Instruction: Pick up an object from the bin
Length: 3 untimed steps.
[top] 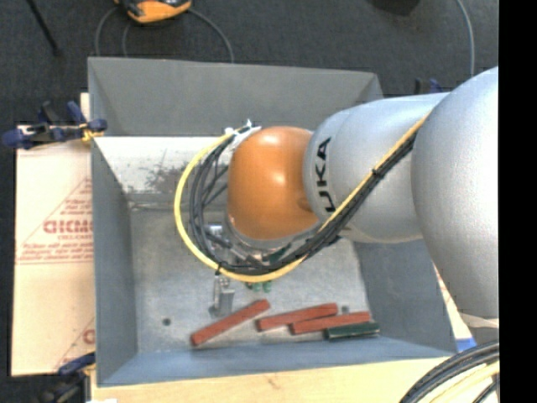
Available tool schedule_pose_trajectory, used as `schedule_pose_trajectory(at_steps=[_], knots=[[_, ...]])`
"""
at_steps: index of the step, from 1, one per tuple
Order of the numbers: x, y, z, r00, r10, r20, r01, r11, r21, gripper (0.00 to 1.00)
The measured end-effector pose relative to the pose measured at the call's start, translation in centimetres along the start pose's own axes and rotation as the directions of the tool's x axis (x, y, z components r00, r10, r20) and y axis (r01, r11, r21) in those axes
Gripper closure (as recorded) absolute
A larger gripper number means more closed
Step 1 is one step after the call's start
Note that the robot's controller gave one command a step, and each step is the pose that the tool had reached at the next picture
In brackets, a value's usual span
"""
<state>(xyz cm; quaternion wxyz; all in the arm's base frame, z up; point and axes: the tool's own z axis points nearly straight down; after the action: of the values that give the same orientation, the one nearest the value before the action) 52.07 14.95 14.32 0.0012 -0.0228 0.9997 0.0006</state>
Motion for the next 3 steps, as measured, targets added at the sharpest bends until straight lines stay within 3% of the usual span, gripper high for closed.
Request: schedule_pose_trajectory(at_steps=[1,2,3], knots=[[-2.2,-2.1,-0.6,1.0,0.012,-0.002,-0.012,1.0,0.002,0.0],[-4.2,-1.7,-1.5,0.994,-0.108,0.002,0.108,0.994,0.002,0.0],[-6.6,-3.4,-1.2,0.989,-0.149,0.003,0.149,0.989,0.001,0.0]])
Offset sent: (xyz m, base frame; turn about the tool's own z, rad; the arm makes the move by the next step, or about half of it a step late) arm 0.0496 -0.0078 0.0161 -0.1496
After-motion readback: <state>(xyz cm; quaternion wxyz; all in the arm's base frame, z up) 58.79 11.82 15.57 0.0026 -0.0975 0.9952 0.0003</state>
